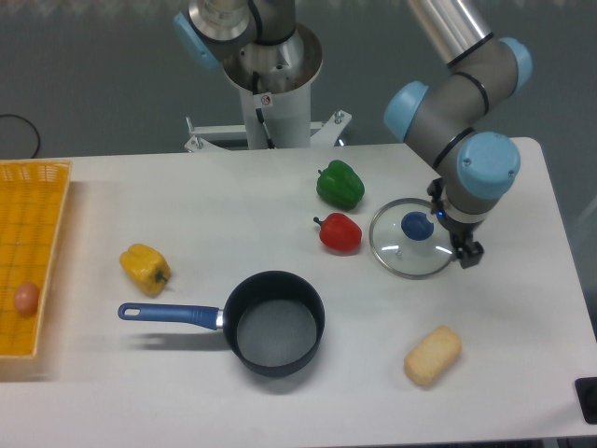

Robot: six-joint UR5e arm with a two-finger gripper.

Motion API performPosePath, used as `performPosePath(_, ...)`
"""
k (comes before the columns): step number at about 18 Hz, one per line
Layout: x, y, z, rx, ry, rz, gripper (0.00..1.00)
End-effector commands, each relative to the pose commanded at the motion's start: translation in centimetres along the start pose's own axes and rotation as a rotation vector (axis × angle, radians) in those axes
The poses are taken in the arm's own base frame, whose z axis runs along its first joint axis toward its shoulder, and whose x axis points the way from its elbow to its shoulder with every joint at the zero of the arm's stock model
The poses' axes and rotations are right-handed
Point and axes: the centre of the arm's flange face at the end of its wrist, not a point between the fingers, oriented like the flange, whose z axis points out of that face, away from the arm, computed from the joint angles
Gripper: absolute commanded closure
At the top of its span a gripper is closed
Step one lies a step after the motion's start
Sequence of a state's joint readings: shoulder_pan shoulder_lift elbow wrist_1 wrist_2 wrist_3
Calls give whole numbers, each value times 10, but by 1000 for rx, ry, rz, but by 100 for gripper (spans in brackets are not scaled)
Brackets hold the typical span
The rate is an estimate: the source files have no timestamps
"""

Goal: Place the lid on the table
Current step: 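Open the gripper and lift it away from the lid's blue knob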

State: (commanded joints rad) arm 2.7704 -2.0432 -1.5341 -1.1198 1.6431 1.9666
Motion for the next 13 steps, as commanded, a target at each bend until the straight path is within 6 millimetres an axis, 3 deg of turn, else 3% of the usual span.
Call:
performPosePath(5, -20, -1, -20, 31, -78, 7, 0)
performPosePath(9, -22, 1, -34, 30, -108, 6, 0)
performPosePath(13, -22, -3, -31, 33, -101, 11, 0)
